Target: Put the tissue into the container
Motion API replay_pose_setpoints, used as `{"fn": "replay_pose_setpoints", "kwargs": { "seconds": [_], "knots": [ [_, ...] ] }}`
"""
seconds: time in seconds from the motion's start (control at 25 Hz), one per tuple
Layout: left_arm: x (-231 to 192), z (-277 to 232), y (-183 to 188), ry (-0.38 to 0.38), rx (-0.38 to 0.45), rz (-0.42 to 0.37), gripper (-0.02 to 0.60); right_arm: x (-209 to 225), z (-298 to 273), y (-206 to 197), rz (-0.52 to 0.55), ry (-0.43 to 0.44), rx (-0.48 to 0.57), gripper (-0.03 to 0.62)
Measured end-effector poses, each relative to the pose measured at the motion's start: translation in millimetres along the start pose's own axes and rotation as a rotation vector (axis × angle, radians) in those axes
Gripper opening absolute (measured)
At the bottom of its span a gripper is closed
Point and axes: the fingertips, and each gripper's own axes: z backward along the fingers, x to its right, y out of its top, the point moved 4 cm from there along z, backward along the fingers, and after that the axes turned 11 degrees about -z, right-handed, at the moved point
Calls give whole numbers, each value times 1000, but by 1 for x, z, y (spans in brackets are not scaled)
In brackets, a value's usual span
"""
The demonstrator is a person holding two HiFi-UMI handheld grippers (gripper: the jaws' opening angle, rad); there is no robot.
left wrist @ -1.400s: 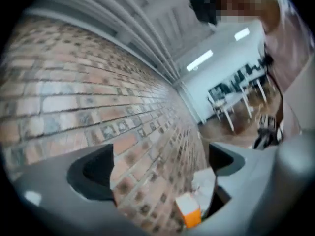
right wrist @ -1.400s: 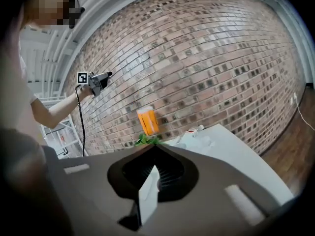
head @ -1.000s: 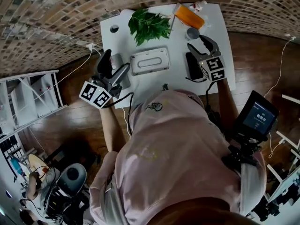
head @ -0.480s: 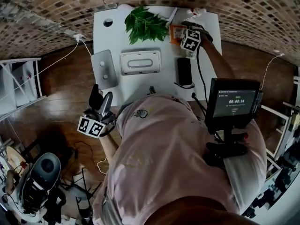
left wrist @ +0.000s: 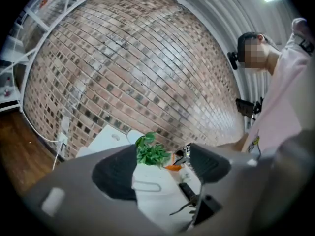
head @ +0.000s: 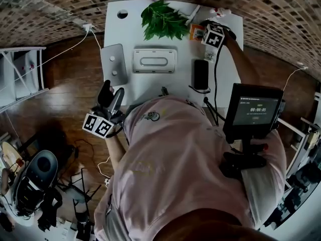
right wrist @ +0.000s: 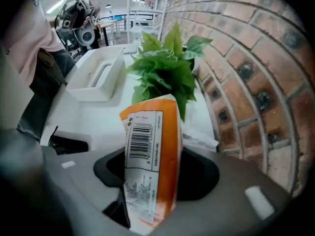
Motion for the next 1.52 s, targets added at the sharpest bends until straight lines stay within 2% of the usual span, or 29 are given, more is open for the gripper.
{"fn": "replay_pose_setpoints", "kwargs": {
  "seconds": [0.2, 0.36, 0.48, 0.6, 0.72, 0.84, 0.96, 1.04, 1.12, 1.2, 1.32, 1.4, 1.52],
  "knots": [
    [1, 1, -4, -7, 16, 3, 334, 7, 52, 9, 2, -47, 103, 238],
    [6, 2, 2, -37, 37, -24, 333, 3, 122, 33, -6, -50, 224, 238],
    [5, 13, 5, -47, 75, -23, 331, -25, 178, 72, -20, 10, 325, 238],
    [-3, 32, 5, -34, 133, 6, 324, -75, 195, 111, -43, 133, 389, 244],
    [-13, 55, 5, -9, 179, 31, 319, -125, 172, 144, -18, 247, 382, 245],
    [-23, 77, 4, 13, 227, 47, 319, -155, 116, 162, 43, 308, 300, 251],
    [-37, 85, -2, 41, 255, 48, 319, -172, 54, 174, 68, 380, 245, 310],
    [-47, 85, -8, 49, 241, 34, 319, -175, 20, 177, 76, 375, 218, 356],
    [-51, 85, -11, 42, 223, 23, 319, -173, -2, 175, 85, 331, 179, 365],
    [-50, 83, -9, 19, 208, 15, 319, -169, -2, 173, 70, 295, 165, 365],
    [-40, 69, -2, -58, 157, -21, 310, -164, 28, 168, 16, 278, 222, 365],
    [-27, 46, 7, -150, 117, -56, 308, -160, 57, 161, -47, 257, 279, 365],
    [3, -12, 19, -318, 69, -115, 271, -157, 94, 135, -211, 213, 378, 365]
  ]
}}
